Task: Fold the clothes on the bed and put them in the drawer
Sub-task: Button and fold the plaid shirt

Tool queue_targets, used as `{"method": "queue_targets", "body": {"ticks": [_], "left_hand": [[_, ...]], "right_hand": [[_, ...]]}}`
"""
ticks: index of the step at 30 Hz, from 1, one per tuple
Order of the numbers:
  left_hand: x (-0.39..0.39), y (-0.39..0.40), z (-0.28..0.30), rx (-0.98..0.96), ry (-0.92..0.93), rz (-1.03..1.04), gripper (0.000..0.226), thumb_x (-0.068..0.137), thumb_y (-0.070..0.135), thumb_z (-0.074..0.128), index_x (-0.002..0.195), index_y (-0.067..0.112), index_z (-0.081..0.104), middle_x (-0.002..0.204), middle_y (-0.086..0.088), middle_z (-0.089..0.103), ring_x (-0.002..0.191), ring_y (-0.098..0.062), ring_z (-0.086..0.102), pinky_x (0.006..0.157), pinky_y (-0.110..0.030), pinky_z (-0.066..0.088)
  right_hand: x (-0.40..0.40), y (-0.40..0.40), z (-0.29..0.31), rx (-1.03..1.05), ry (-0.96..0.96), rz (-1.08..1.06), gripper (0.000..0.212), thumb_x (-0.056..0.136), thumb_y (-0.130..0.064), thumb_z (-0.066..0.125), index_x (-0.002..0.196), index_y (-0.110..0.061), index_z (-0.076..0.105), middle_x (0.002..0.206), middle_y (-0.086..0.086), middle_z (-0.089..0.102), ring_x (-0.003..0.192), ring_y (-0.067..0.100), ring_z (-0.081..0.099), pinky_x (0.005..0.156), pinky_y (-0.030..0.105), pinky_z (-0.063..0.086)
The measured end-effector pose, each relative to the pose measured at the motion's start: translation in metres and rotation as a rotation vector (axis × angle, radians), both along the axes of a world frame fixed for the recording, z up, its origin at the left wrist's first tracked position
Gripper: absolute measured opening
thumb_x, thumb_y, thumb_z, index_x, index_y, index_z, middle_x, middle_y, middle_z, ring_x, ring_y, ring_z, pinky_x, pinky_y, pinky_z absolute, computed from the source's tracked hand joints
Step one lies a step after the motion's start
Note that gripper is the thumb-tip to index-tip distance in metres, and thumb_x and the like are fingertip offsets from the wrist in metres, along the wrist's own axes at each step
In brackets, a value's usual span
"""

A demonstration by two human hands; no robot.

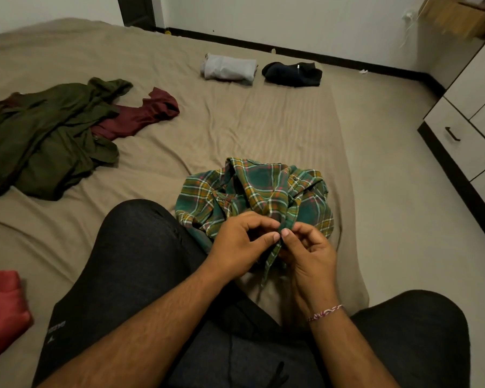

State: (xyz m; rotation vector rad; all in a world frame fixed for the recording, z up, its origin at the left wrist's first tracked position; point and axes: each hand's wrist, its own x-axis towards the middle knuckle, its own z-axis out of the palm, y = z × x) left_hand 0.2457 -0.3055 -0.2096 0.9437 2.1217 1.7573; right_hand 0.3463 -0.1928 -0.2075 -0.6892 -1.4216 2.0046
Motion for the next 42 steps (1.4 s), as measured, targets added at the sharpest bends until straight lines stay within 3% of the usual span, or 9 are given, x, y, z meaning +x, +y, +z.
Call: {"method": "queue_targets", "body": {"ticks": [5,10,17,23,26,31,35,39,42], "left_hand": [[0.003,0.000,0.001,-0.028,0.141,0.077,0.010,0.085,0.016,0.084,0.090,0.021,0.077,0.089,0.008,0.070,0.085,-0.009,0.068,0.075,-0.019,0.053],[0.003,0.000,0.006,0.026,0.038,0.264,0.009,0.087,0.010,0.080,0.086,0.018,0.074,0.083,0.006,0.070,0.075,-0.011,0.066,0.067,-0.017,0.053],[0.010,0.002,0.005,-0.035,0.196,0.220,0.010,0.083,0.013,0.083,0.084,0.020,0.075,0.083,0.011,0.068,0.076,-0.010,0.066,0.066,-0.017,0.053],[0.009,0.001,0.003,-0.047,0.273,0.212,0.005,0.086,0.016,0.080,0.087,0.020,0.077,0.085,0.012,0.069,0.082,-0.003,0.066,0.074,-0.018,0.053],[0.008,0.000,0.003,-0.066,0.290,0.231,0.005,0.086,0.016,0.080,0.087,0.019,0.077,0.085,0.011,0.069,0.082,-0.003,0.064,0.073,-0.013,0.049],[0.007,0.001,0.003,-0.078,0.247,0.246,0.007,0.085,0.016,0.079,0.082,0.019,0.074,0.081,0.010,0.067,0.078,-0.008,0.064,0.067,-0.021,0.052],[0.006,0.001,0.002,-0.099,0.233,0.250,0.009,0.083,0.017,0.078,0.076,0.019,0.072,0.076,0.010,0.065,0.072,-0.009,0.062,0.062,-0.022,0.050],[0.005,0.001,0.000,-0.120,0.185,0.233,0.009,0.082,0.014,0.079,0.075,0.018,0.073,0.074,0.009,0.067,0.068,-0.009,0.064,0.059,-0.020,0.050],[0.002,0.000,-0.001,-0.154,0.149,0.203,0.004,0.085,0.016,0.079,0.081,0.018,0.078,0.079,0.010,0.070,0.073,-0.006,0.066,0.063,-0.015,0.051]], "right_hand": [[-0.003,-0.001,-0.003,0.023,-0.031,-0.026,0.014,0.091,-0.001,0.072,0.095,-0.015,0.072,0.083,0.000,0.071,0.080,0.017,0.065,0.071,0.033,0.056],[-0.007,-0.006,-0.008,0.082,-0.045,-0.037,0.018,0.096,-0.003,0.067,0.091,-0.020,0.068,0.080,-0.005,0.068,0.075,0.010,0.062,0.069,0.032,0.054],[-0.007,-0.011,-0.012,0.088,-0.041,-0.035,0.013,0.092,0.000,0.070,0.097,-0.012,0.071,0.092,0.005,0.075,0.089,0.017,0.070,0.082,0.038,0.060],[-0.007,-0.008,-0.015,0.012,-0.045,-0.060,0.014,0.091,-0.001,0.072,0.101,-0.011,0.075,0.095,0.006,0.076,0.088,0.017,0.069,0.075,0.031,0.059],[-0.007,-0.009,-0.013,-0.031,-0.037,-0.059,0.015,0.092,-0.001,0.070,0.101,-0.011,0.076,0.096,0.006,0.077,0.086,0.017,0.070,0.073,0.031,0.059],[-0.009,-0.009,-0.012,-0.115,-0.026,-0.058,0.031,0.098,0.007,0.058,0.093,-0.015,0.079,0.097,0.004,0.077,0.091,0.017,0.074,0.078,0.033,0.063],[-0.007,-0.009,-0.014,0.072,-0.044,-0.053,0.024,0.094,0.006,0.065,0.097,-0.015,0.078,0.095,0.001,0.078,0.088,0.014,0.073,0.073,0.028,0.062],[-0.005,-0.004,-0.019,0.352,-0.046,-0.034,0.024,0.089,0.004,0.074,0.102,-0.015,0.077,0.100,0.003,0.078,0.098,0.019,0.074,0.086,0.035,0.061],[-0.005,-0.001,-0.016,0.509,-0.050,-0.013,0.025,0.087,0.005,0.076,0.102,-0.016,0.077,0.100,0.003,0.076,0.098,0.014,0.072,0.087,0.024,0.057]]}}
